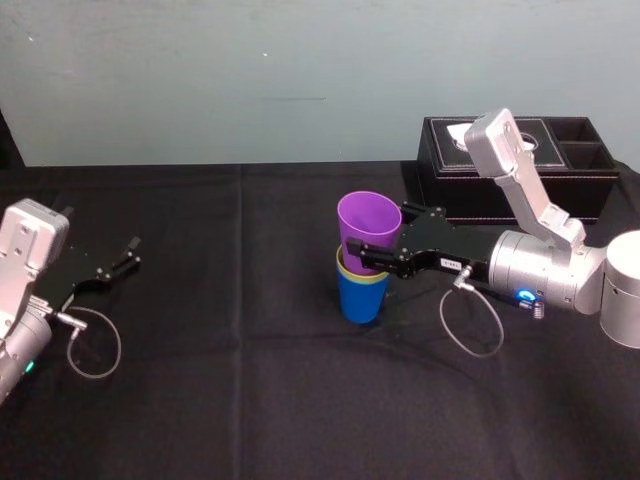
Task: Stack the three plastic cups sequentially using one hand.
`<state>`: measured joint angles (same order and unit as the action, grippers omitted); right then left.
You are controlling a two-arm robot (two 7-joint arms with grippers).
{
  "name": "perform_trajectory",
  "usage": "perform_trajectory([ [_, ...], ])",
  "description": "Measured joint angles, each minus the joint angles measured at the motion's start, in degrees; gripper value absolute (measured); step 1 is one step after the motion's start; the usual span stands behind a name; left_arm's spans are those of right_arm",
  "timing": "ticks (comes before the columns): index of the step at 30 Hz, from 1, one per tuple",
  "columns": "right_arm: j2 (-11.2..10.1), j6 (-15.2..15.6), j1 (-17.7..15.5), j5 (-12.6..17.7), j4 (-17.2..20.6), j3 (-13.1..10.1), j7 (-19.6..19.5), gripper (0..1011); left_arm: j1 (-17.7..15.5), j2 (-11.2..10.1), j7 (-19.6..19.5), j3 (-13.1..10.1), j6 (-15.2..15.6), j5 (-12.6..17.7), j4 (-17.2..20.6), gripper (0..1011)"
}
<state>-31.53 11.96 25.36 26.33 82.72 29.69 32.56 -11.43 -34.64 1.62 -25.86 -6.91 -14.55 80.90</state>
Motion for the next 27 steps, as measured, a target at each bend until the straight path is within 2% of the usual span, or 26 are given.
perform_trajectory([
  [4,0.0,0.0,0.0,0.0,0.0,0.0,0.0,765,0.0,0.0,0.0,0.0,0.0,0.0,0.0,1011],
  [13,0.0,0.0,-0.1,0.0,0.1,0.0,0.0,995,0.0,0.0,0.0,0.0,0.0,0.0,0.0,1011],
  [27,-0.1,-0.3,-0.3,0.1,0.4,-0.2,-0.2,1003,0.0,0.0,0.0,0.0,0.0,0.0,0.0,1011],
])
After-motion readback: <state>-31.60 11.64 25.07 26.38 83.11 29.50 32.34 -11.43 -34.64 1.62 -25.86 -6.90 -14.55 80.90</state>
